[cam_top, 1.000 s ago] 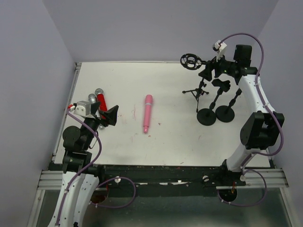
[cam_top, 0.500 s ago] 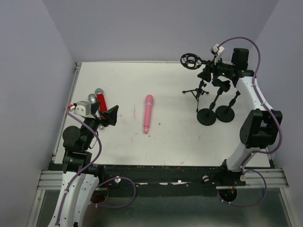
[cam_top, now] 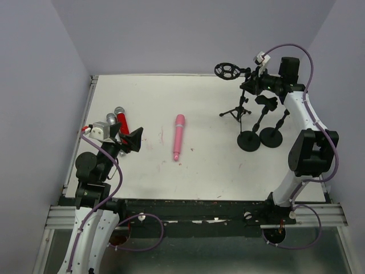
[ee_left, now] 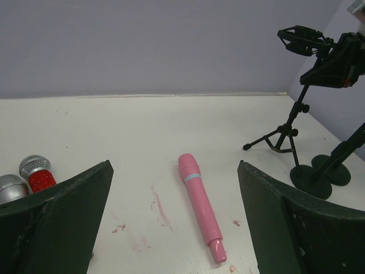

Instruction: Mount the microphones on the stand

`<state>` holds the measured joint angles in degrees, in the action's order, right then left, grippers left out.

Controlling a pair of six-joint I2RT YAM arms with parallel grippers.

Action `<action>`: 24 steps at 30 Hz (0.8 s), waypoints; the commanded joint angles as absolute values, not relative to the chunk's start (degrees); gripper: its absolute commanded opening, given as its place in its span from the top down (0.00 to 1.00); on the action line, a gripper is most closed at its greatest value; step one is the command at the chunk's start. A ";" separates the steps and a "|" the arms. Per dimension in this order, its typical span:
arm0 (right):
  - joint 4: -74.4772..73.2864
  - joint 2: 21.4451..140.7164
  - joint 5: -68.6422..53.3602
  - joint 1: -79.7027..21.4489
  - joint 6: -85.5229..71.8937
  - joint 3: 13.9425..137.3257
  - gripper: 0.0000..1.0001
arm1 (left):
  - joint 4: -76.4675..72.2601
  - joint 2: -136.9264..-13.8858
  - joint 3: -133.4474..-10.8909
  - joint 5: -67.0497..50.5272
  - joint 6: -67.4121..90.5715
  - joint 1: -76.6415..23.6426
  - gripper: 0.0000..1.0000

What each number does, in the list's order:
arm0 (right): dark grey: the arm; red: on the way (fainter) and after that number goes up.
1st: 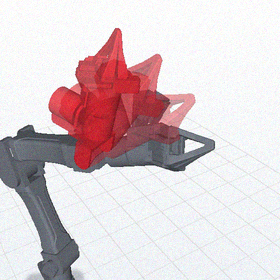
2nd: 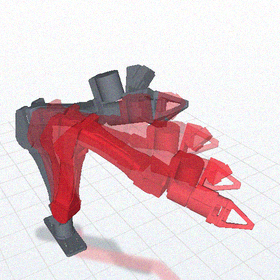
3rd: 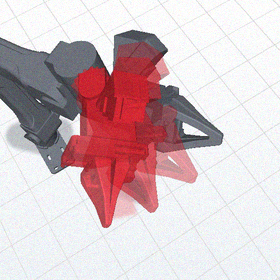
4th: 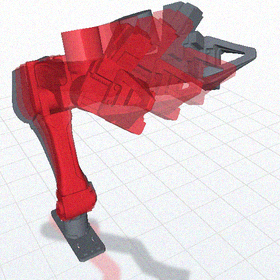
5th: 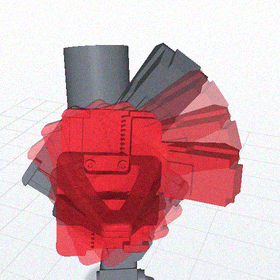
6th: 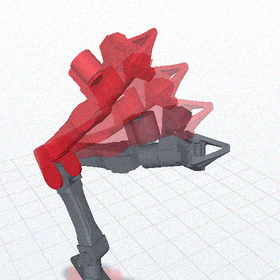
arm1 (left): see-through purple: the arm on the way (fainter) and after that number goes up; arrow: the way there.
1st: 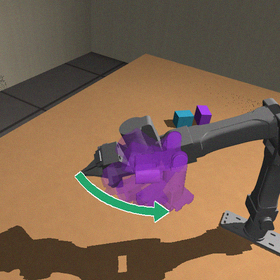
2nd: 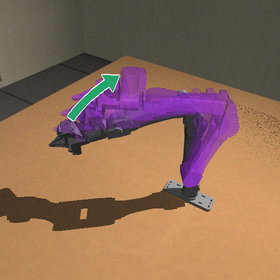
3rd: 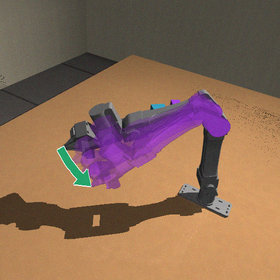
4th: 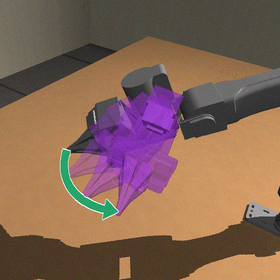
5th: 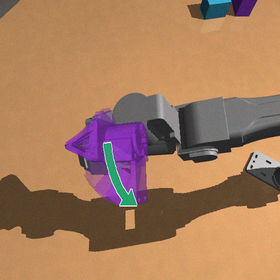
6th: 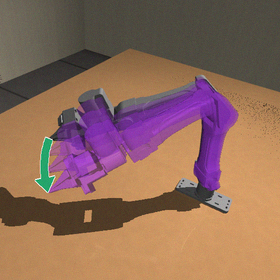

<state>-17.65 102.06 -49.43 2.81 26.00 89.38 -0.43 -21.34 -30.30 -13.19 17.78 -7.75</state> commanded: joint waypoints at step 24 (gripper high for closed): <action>-19.08 103.37 -57.83 -19.07 24.08 92.57 0.93 | -2.28 -22.94 -30.67 -15.91 15.65 -7.91 0.01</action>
<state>-22.41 108.53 -54.74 -19.18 24.86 97.97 -0.82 -22.39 -30.30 -14.11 16.12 -7.75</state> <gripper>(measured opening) 0.203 0.988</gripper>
